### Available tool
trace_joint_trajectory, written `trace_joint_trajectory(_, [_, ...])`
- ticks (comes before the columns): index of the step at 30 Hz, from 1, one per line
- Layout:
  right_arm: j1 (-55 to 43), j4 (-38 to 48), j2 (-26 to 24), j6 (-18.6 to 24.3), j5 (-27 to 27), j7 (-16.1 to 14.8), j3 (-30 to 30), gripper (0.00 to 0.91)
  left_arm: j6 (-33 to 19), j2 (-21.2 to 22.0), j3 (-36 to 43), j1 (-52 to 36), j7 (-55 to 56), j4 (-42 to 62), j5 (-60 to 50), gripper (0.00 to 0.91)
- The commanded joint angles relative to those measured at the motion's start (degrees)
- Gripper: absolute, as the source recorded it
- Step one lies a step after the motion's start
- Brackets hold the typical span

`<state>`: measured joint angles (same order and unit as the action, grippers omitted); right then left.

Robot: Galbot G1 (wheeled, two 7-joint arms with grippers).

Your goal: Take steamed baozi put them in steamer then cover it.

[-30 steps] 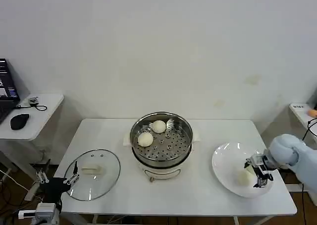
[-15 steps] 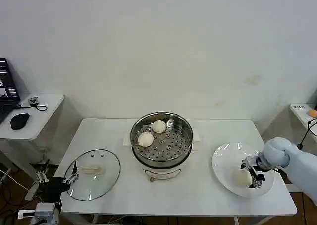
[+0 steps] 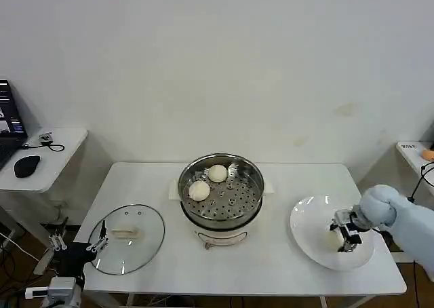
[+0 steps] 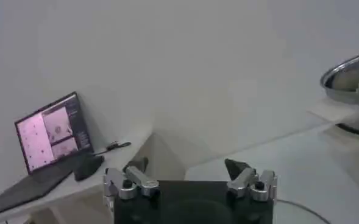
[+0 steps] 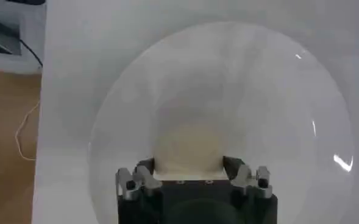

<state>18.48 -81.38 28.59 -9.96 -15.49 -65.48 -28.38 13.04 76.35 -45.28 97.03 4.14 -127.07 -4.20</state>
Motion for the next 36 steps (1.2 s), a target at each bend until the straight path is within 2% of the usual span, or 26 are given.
trace_joint_trajectory(1, [-12.0,-0.9,-0.6,-0.3,3.7,-2.8,-3.7,0.715,0.0,0.1,0.0,0.0,0.0,-0.2,0.0,0.907])
trace_joint_trajectory(6, [-21.5,-0.2,0.7,-0.1,6.4,-4.0,-6.5,0.715,0.0,0.0,0.0,-0.1,0.0,-0.3,0.1,0.907])
trace_joint_trajectory(10, [-29.4,1.2,4.7,-0.9,9.3,-5.6,-8.8,0.715,0.0,-0.1,-0.1,0.0,0.0,-0.4,0.1,0.907])
trace_joint_trajectory(16, [-38.7,3.0,12.7,-1.4,11.9,-5.6,-15.2,0.715,0.0,-0.3,-0.9,0.5,0.0,-0.9,0.1,0.907])
trace_joint_trajectory(20, [-44.3,4.1,20.2,-1.8,12.8,-5.5,-19.3,0.715,0.2,-0.2,-1.1,0.5,0.0,-1.1,0.0,0.907])
trace_joint_trajectory(22, [-45.4,4.2,22.0,-1.8,12.9,-5.4,-19.9,0.705,0.3,-0.1,-1.1,0.6,0.0,-1.2,0.0,0.907])
trace_joint_trajectory(25, [-47.0,4.2,27.4,-2.1,13.2,-4.9,-21.0,0.715,0.5,0.1,-1.4,0.6,0.0,-1.3,-0.1,0.907])
trace_joint_trajectory(31, [-43.9,5.0,35.6,-1.7,12.4,-4.3,-22.4,0.715,0.5,0.3,-2.3,1.1,0.0,-1.6,-0.1,0.907])
trace_joint_trajectory(36, [-40.3,6.4,40.0,1.6,10.8,-4.5,-24.2,0.715,0.4,0.6,-3.4,1.7,0.0,-1.8,0.0,0.907])
